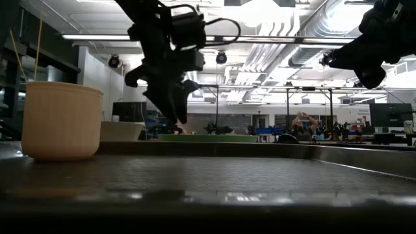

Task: Set up tray
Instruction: Put the green plate to the right of the orange cup on the brown serving tray

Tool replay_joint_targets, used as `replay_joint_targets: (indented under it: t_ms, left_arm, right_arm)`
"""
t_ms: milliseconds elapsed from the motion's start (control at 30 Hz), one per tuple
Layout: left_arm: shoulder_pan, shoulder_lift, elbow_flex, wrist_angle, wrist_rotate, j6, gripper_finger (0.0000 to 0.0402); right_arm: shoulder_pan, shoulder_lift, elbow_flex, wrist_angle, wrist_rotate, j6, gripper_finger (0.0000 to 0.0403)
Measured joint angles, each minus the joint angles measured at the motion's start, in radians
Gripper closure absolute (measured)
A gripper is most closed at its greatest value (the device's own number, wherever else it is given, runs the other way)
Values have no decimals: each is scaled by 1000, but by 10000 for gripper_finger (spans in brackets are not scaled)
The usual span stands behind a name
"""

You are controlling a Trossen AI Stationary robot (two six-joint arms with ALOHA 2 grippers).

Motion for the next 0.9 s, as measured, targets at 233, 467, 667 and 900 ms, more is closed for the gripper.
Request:
replay_joint_targets:
  t_ms: [233,467,667,900]
  left_arm:
    - [1,0,0,4,-25,3,202]
    - [2,12,0,6,-29,24,202]
    - [2,34,-1,37,-39,43,202]
    - [2,80,-1,44,-51,41,202]
  right_arm:
    - [0,0,0,-1,-2,13,320]
    - [0,1,0,-1,-3,13,320]
    - [0,1,0,-1,-3,14,320]
    - [0,1,0,-1,-4,15,320]
